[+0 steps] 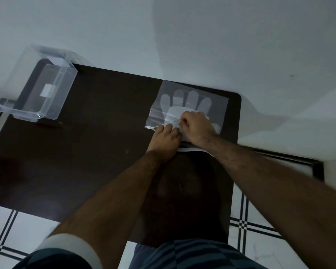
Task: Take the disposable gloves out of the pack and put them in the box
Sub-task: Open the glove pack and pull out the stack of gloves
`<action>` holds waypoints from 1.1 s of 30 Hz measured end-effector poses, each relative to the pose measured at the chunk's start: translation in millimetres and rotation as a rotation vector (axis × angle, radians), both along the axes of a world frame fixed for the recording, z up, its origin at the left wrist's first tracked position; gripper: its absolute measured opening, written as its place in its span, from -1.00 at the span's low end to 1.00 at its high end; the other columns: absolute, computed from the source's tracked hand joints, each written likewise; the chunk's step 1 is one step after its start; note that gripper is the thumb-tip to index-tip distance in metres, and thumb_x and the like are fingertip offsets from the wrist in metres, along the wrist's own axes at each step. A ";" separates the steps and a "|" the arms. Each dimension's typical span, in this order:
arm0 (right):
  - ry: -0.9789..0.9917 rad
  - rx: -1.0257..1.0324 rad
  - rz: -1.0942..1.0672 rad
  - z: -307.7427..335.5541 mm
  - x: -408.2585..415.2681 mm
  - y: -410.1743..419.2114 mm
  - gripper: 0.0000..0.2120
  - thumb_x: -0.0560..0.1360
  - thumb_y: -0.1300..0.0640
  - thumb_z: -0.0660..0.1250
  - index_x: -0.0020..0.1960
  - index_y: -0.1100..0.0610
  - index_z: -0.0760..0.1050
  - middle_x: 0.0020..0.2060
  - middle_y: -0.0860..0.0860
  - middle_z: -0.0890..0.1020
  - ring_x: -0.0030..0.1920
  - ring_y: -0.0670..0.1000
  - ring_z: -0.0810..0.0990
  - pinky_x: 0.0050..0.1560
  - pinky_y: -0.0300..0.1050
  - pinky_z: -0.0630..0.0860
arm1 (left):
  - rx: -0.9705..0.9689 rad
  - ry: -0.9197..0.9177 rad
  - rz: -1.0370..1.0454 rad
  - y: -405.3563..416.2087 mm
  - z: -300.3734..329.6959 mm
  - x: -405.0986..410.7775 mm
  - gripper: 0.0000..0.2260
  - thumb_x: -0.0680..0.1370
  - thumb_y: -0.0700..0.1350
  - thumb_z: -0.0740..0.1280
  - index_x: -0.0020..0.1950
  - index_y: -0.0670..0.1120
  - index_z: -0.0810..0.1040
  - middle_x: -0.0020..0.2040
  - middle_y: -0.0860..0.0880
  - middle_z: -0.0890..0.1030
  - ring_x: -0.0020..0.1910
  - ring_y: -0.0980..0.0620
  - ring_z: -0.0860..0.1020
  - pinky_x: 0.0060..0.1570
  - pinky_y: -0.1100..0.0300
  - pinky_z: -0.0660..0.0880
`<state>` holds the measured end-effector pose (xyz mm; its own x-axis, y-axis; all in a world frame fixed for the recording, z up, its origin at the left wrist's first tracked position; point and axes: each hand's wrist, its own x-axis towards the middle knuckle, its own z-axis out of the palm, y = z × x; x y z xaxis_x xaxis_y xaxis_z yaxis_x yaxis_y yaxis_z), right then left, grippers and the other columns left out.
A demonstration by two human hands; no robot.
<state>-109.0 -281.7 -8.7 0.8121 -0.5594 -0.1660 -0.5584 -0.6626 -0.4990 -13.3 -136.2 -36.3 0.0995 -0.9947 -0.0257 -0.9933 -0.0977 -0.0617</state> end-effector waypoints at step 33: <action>0.502 -0.135 0.121 -17.4 4.4 -35.5 -0.30 0.70 -0.25 0.11 0.73 -0.13 -0.10 0.74 0.09 -0.11 0.70 0.34 -0.08 0.59 0.55 -0.07 | -0.178 0.181 -0.089 146.5 -3.7 -65.2 -0.85 0.51 -0.12 0.43 0.05 -0.12 0.64 -0.04 -0.09 0.62 -0.10 -0.14 0.52 -0.10 -0.03 0.40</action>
